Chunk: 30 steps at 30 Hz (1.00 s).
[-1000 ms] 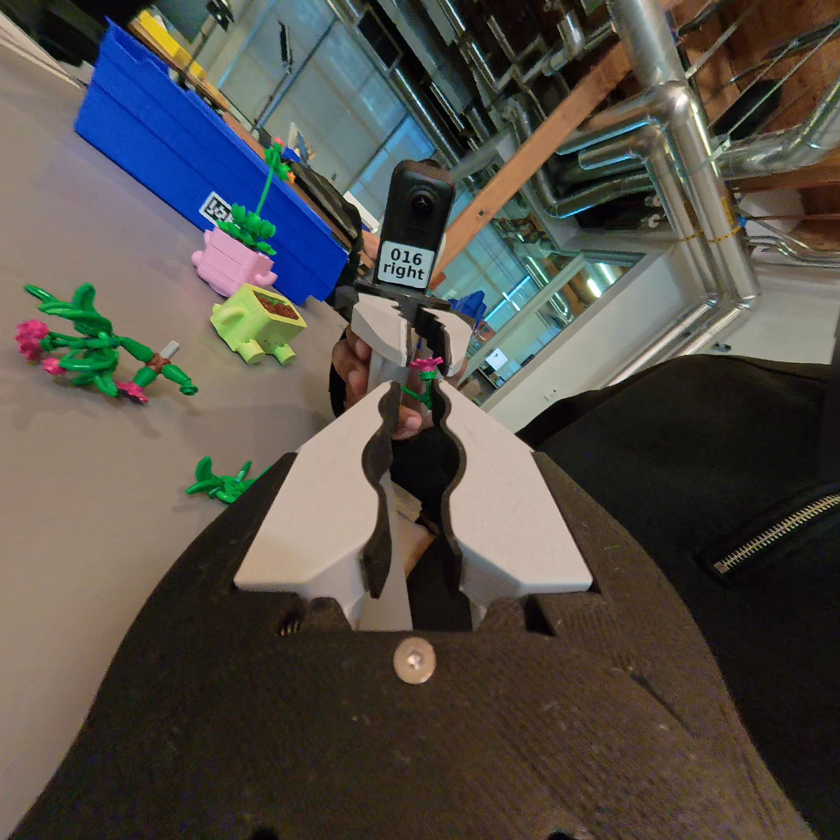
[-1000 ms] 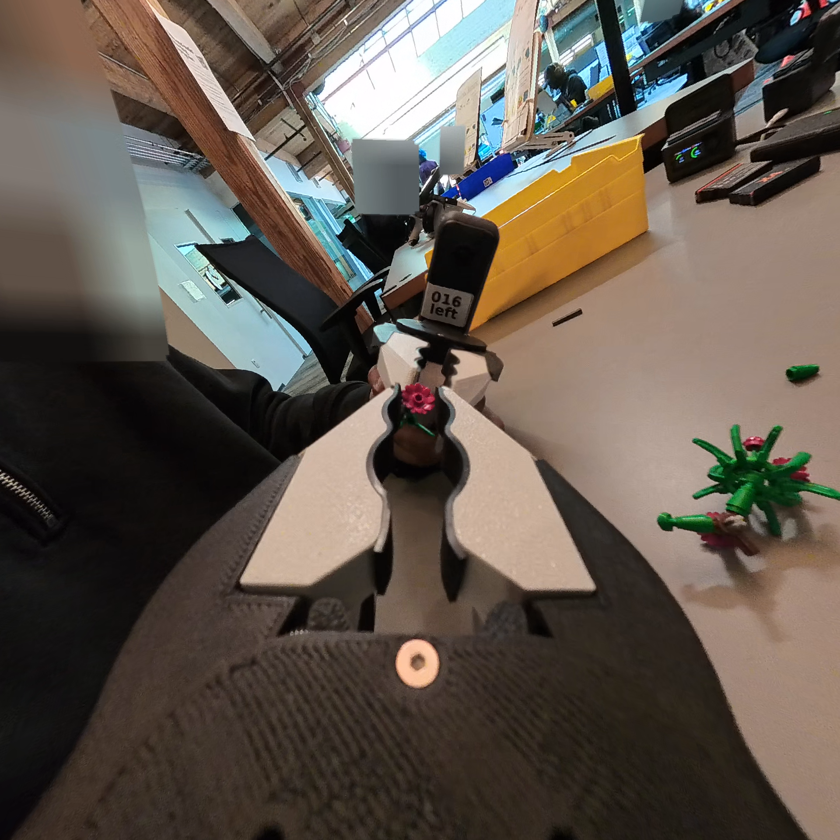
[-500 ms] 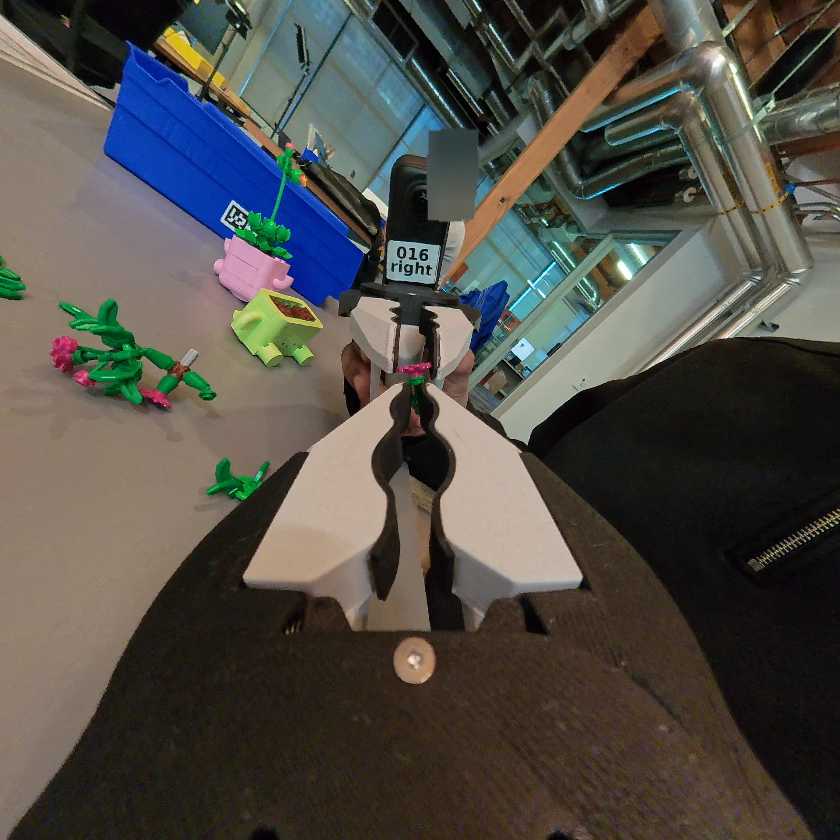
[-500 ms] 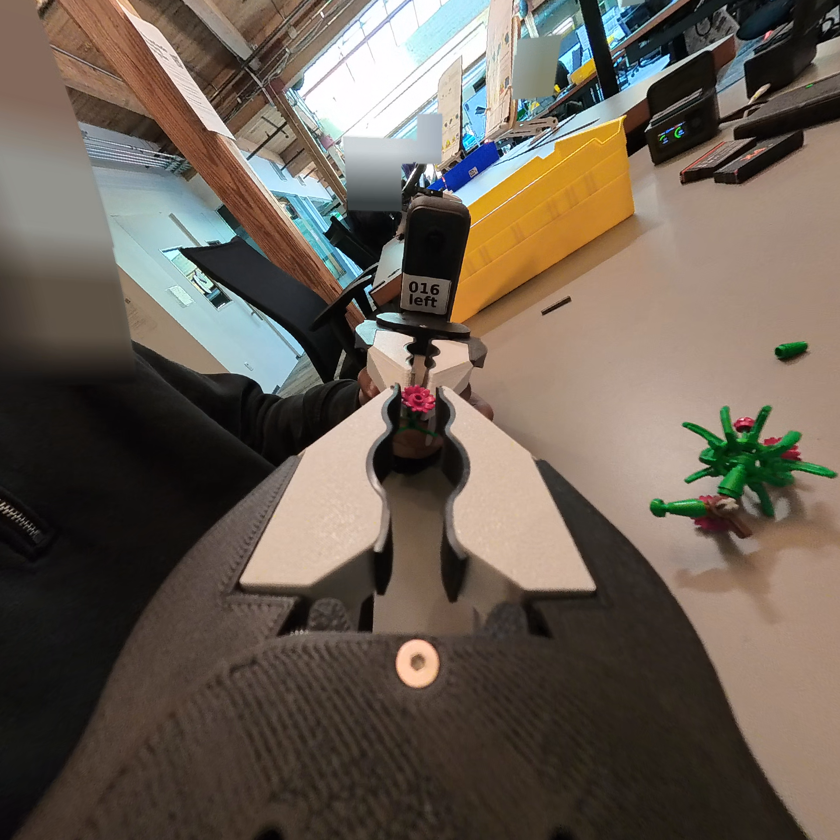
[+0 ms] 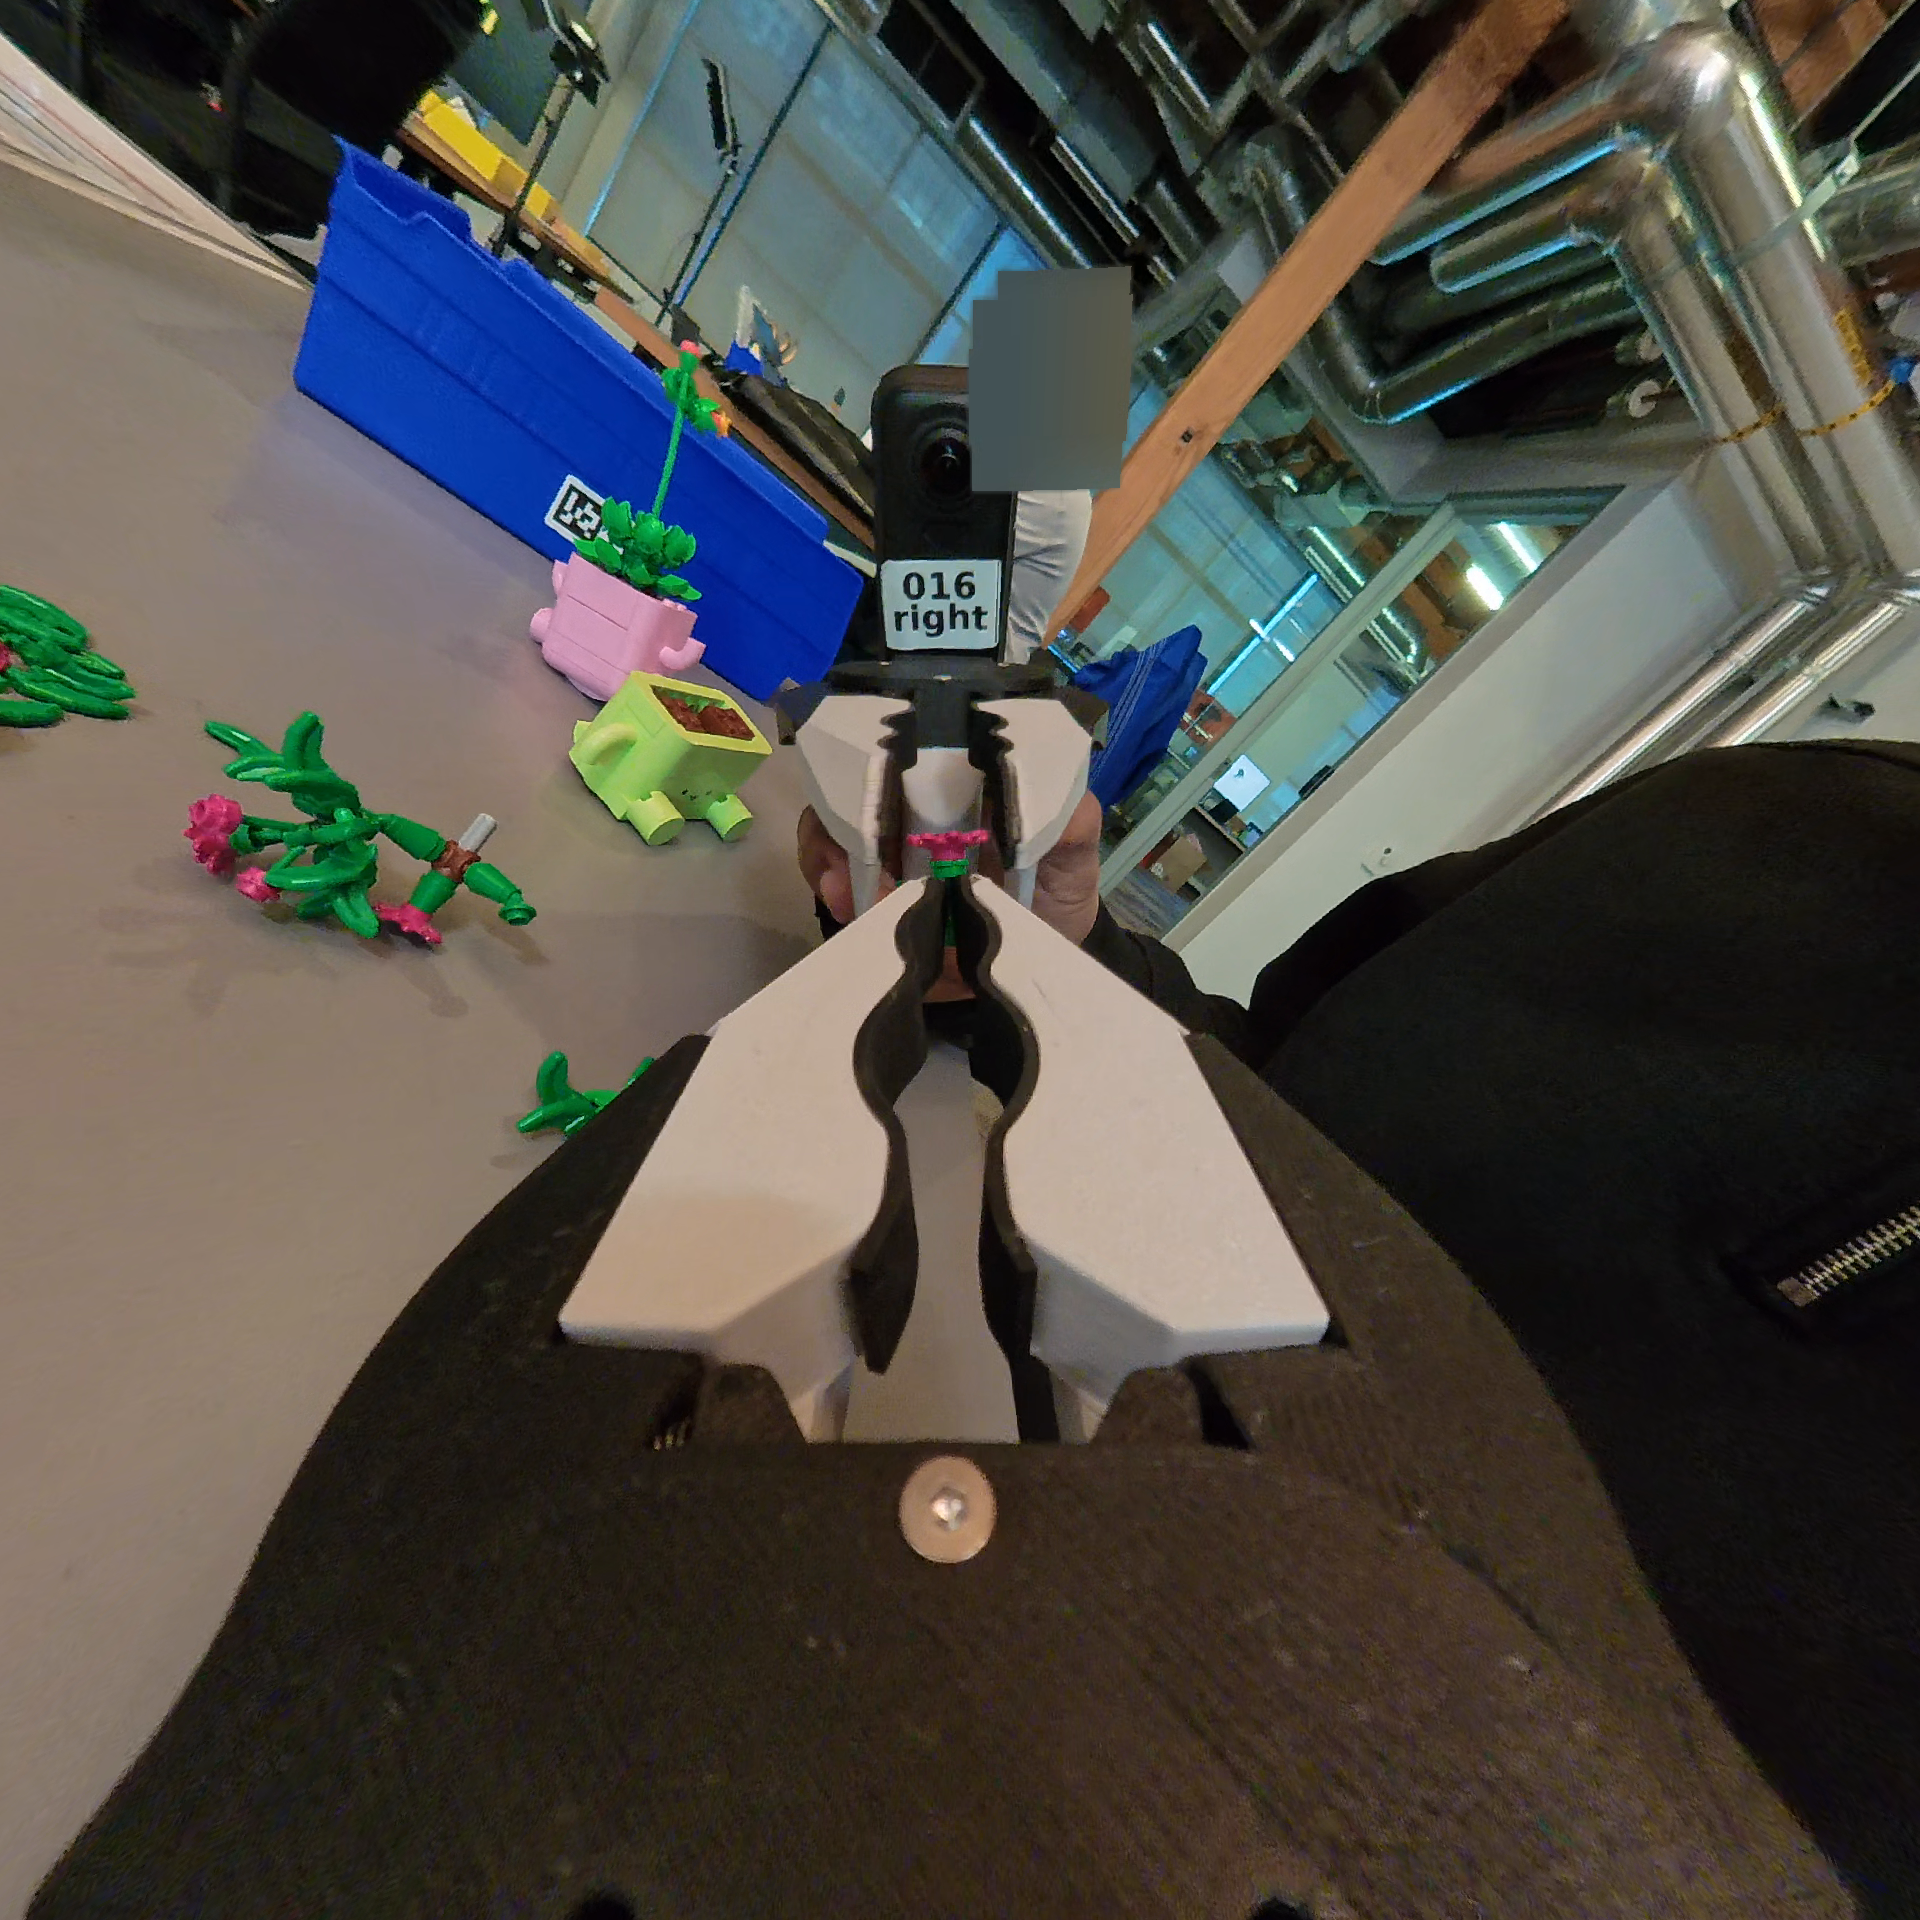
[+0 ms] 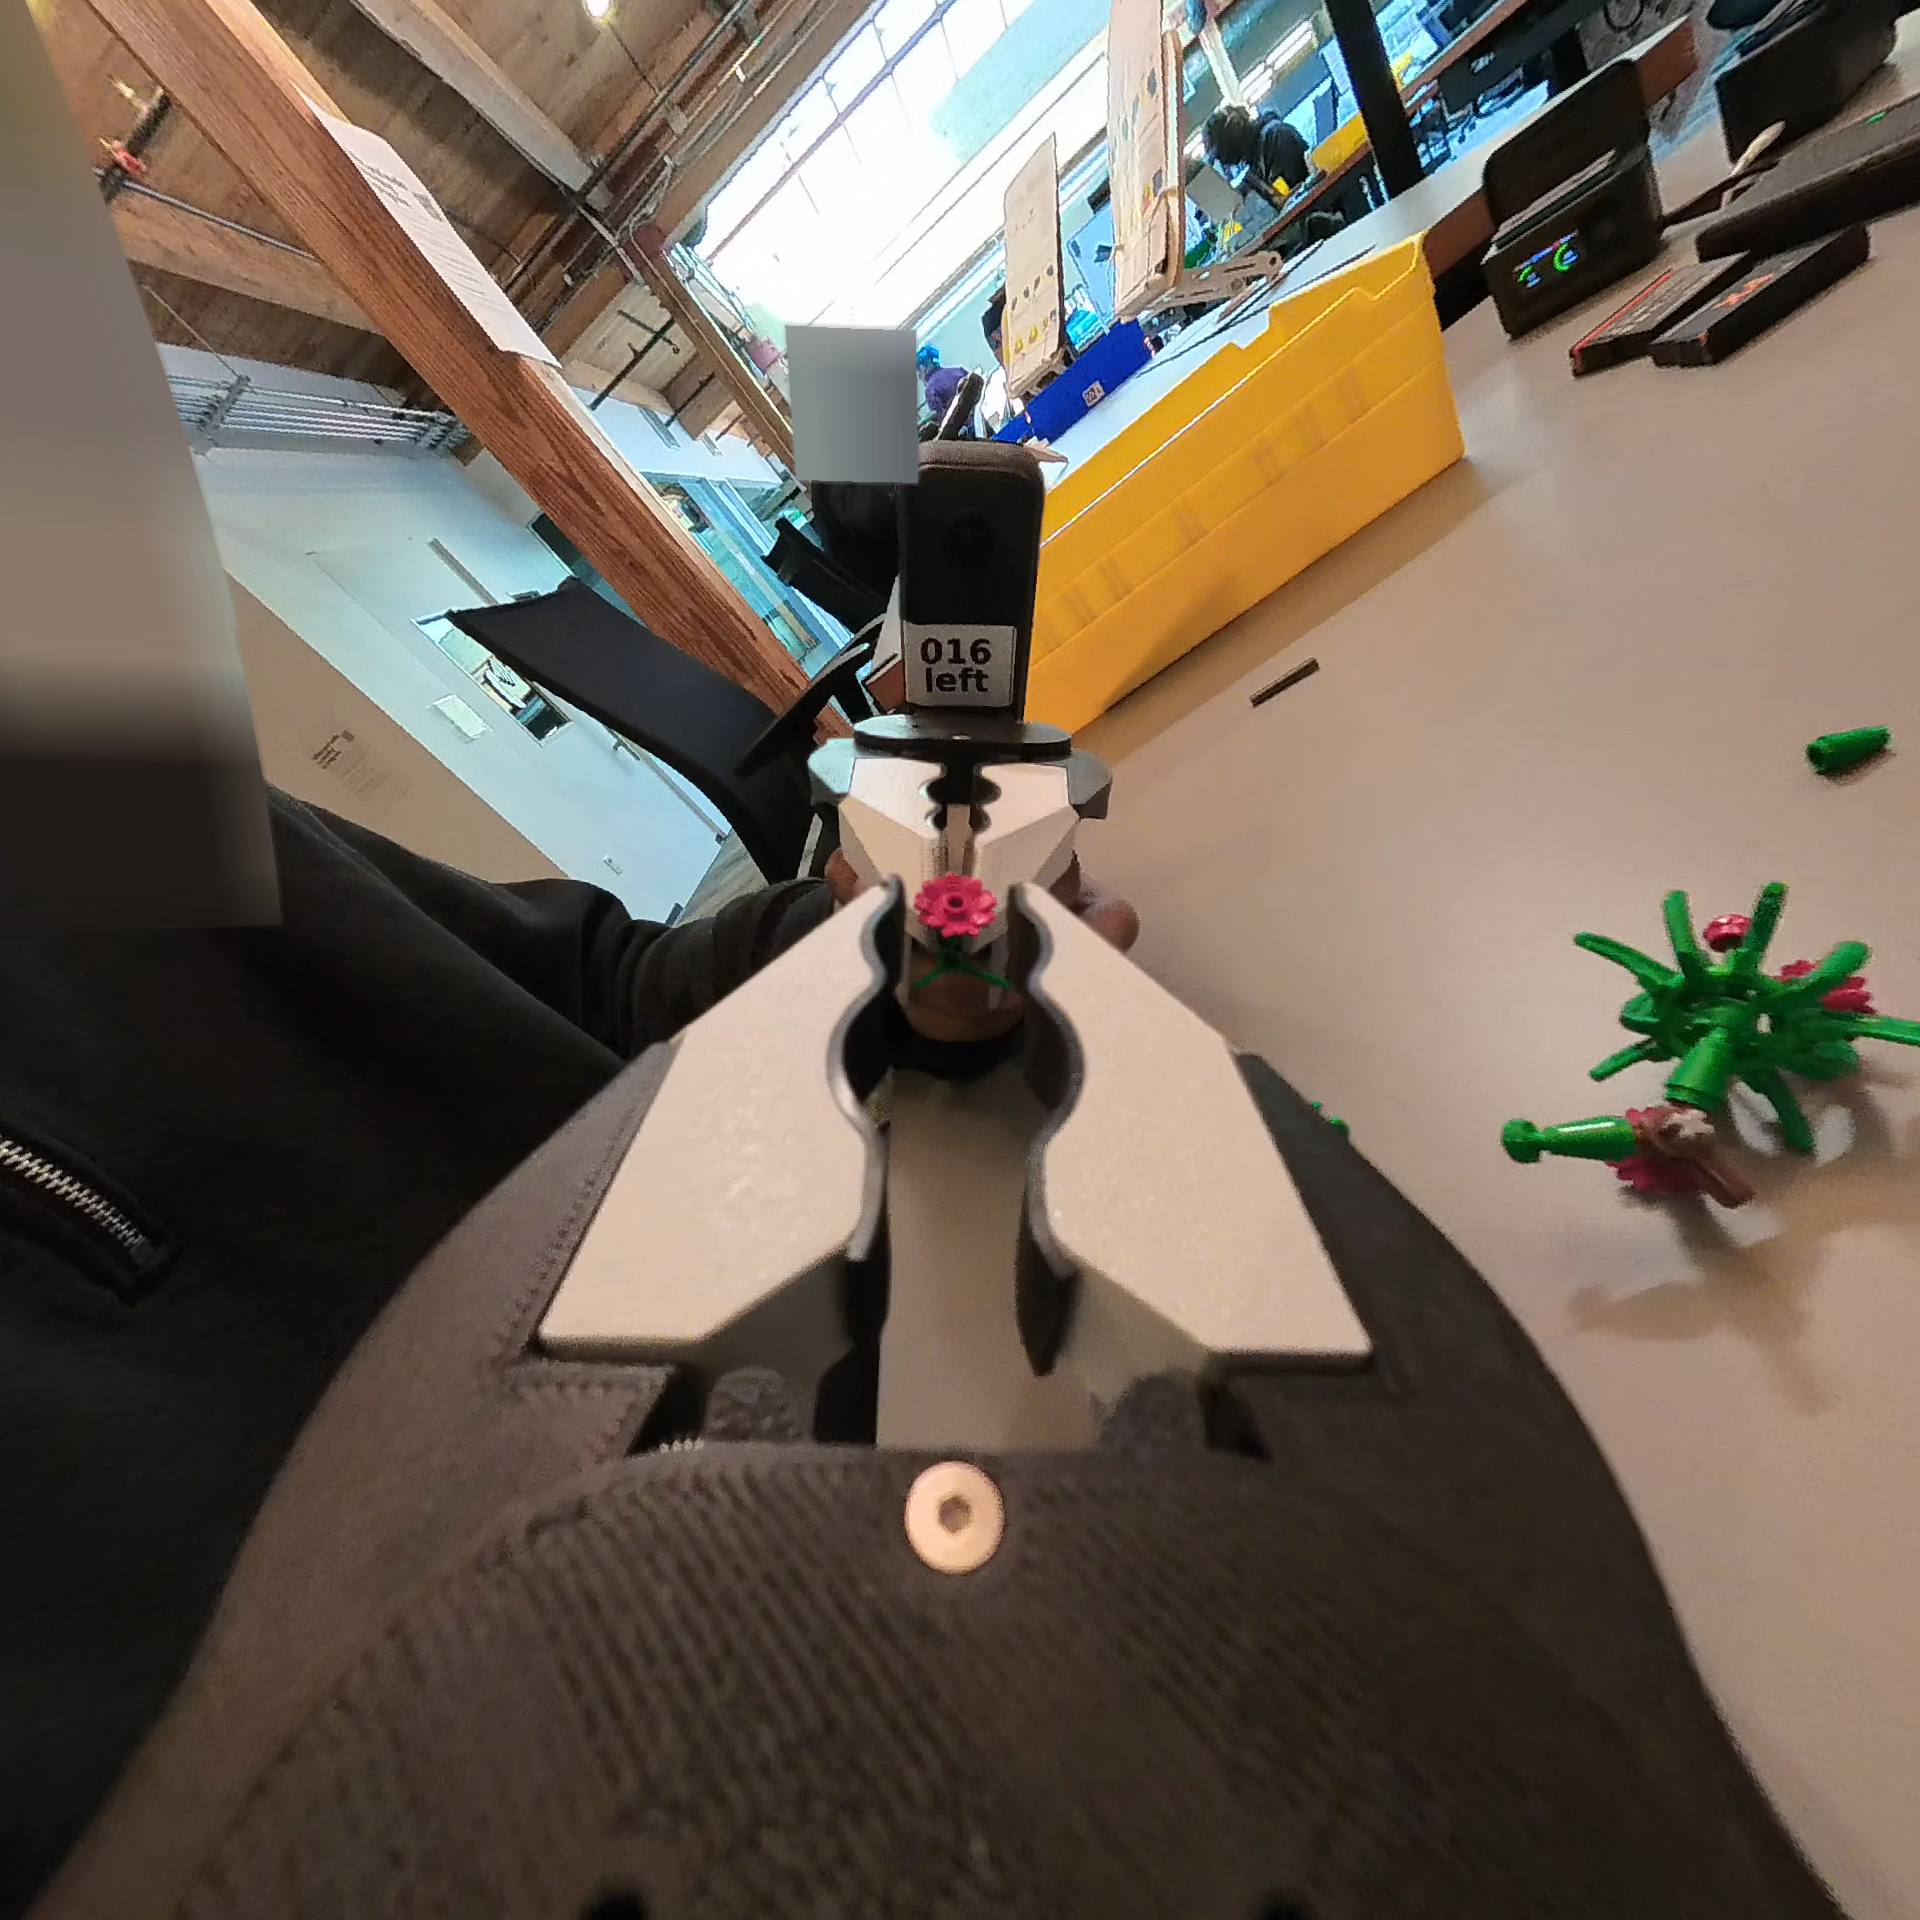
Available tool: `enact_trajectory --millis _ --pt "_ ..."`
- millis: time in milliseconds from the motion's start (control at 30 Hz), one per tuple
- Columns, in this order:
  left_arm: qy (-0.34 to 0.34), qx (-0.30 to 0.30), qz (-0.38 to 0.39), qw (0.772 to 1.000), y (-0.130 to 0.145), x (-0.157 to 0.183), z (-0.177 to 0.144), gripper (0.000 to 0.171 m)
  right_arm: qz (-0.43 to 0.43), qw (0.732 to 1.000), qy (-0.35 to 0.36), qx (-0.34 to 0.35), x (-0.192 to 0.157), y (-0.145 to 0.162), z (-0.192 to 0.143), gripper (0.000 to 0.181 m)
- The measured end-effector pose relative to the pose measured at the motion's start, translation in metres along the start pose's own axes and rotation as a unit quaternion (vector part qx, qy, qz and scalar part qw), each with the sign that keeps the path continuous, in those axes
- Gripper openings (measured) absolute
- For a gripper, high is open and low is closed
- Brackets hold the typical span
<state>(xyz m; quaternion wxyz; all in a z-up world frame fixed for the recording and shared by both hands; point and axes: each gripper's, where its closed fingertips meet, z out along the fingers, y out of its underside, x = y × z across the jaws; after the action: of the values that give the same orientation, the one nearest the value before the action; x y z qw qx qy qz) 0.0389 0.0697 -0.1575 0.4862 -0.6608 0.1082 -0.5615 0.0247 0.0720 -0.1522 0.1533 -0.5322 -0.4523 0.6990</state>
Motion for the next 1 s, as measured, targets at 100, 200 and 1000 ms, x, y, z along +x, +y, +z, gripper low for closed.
enact_trajectory --millis 100,200,1000 --pt "-0.003 -0.004 0.008 1.000 0.0018 0.0004 0.0010 0.000 0.002 1.000 -0.001 -0.003 -0.0007 0.0005 0.0002 0.013" --pt "-0.010 0.002 0.013 1.000 0.0012 -0.0004 0.0010 0.000 0.008 1.000 0.001 -0.001 0.0002 -0.0003 0.0005 0.012" --pt "0.000 -0.007 0.005 1.000 0.0046 0.0009 0.0026 0.003 0.018 1.000 -0.012 0.000 -0.0019 0.0003 0.0031 0.012"
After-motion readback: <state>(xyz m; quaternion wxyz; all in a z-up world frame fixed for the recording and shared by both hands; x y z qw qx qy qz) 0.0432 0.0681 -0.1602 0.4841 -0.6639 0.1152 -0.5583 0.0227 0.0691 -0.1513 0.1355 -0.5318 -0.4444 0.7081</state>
